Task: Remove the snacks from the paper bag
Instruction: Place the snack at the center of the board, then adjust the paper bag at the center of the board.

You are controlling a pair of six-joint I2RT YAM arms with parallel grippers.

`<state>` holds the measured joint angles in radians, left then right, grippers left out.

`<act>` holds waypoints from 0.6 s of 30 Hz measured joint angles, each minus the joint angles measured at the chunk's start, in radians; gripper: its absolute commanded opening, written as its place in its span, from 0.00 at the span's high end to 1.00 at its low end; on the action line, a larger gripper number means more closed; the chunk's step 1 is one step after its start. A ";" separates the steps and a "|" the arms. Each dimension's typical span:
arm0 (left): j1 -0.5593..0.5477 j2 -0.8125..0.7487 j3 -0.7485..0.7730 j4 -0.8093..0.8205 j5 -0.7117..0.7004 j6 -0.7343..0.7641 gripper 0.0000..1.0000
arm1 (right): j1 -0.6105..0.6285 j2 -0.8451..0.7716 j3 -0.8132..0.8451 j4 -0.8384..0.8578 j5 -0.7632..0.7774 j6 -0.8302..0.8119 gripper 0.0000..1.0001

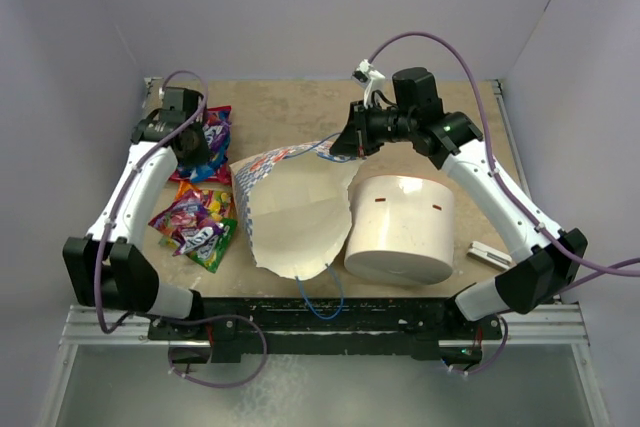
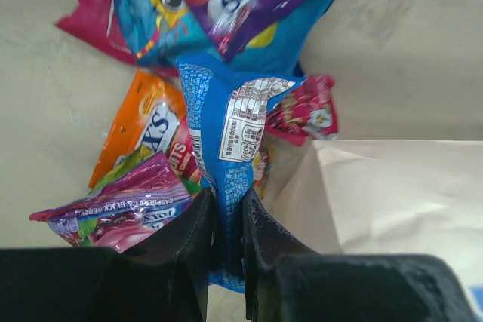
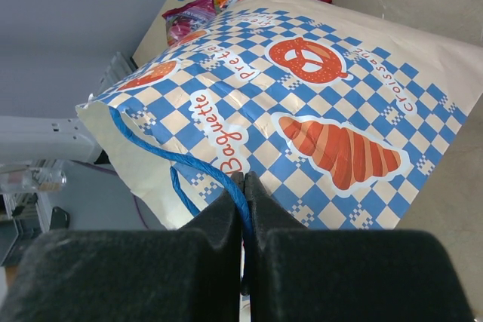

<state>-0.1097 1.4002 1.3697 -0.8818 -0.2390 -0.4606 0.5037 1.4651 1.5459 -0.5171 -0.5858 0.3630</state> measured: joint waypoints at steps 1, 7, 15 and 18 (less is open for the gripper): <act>0.013 0.022 -0.025 -0.001 0.012 0.003 1.00 | 0.000 0.001 0.001 -0.001 0.000 0.000 1.00; 0.079 0.144 -0.068 0.022 0.035 0.036 1.00 | 0.000 0.023 0.063 -0.015 0.000 0.009 1.00; 0.101 0.276 -0.068 0.077 0.042 0.059 0.77 | 0.000 0.034 0.143 -0.016 0.000 0.050 1.00; 0.109 0.292 -0.068 0.081 0.064 0.062 0.63 | 0.000 0.038 0.152 -0.022 0.000 0.057 1.00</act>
<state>-0.0006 1.6924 1.3018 -0.8005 -0.1745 -0.3985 0.5037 1.5032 1.6981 -0.5392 -0.5858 0.4198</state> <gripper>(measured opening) 0.273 0.004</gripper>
